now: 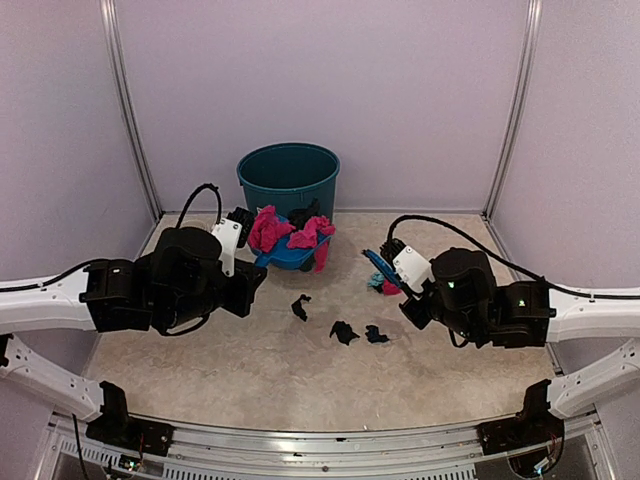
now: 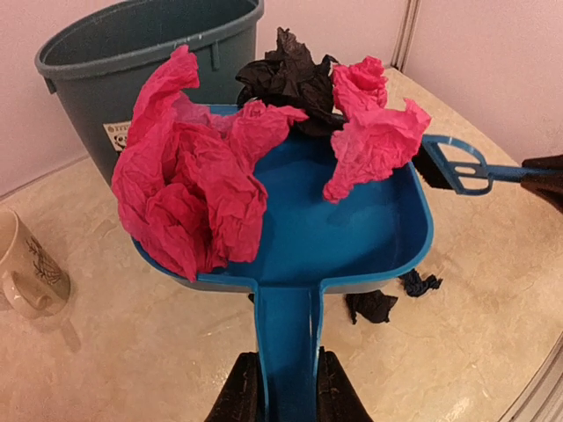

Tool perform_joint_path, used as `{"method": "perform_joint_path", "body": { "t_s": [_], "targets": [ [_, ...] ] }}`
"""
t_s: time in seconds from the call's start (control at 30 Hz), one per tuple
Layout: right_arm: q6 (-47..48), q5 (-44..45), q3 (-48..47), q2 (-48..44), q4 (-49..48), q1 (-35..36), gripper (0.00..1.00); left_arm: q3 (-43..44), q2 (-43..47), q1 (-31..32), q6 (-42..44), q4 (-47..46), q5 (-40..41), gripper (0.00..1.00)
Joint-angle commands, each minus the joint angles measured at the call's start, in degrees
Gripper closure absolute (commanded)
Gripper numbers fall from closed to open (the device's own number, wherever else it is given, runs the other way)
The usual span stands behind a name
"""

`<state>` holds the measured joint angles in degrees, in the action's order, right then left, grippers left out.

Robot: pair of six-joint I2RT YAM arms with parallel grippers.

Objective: Sweep away the paper scraps from the table
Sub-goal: Dump the paper scraps into the trash bin.

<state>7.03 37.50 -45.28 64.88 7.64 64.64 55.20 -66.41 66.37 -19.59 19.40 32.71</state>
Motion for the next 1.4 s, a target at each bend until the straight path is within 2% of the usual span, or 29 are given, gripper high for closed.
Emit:
{"method": "perform_joint_path", "body": {
  "t_s": [0.0,0.23,0.7,0.9,1.2,1.37],
  "targets": [
    [-1.2,1.2,1.0,-0.9,-1.1,-0.5,1.0,7.3,-1.5,0.0,3.6,5.1,1.6,1.0],
    [-1.3,0.8,1.1,-0.4,-1.5,-0.4,1.0,19.5,-6.5,-4.7,8.4,11.3,0.0,1.0],
    [-1.3,0.3,2.1,1.0,-3.1,-0.4,1.0,35.9,-17.8,-20.3,17.1,11.7,-9.2,1.0],
    [-1.3,0.5,2.4,-0.1,-2.6,-0.6,1.0,40.9,-24.0,-24.2,18.7,11.9,-9.3,1.0],
    [-1.6,0.9,3.4,-1.2,-2.2,-0.7,1.0,45.3,-30.5,-24.9,24.6,13.7,0.4,1.0],
    [-1.5,0.8,4.1,-1.5,-3.2,-0.8,1.0,45.2,-33.1,-22.4,34.1,11.7,13.5,1.0]
  ]
}}
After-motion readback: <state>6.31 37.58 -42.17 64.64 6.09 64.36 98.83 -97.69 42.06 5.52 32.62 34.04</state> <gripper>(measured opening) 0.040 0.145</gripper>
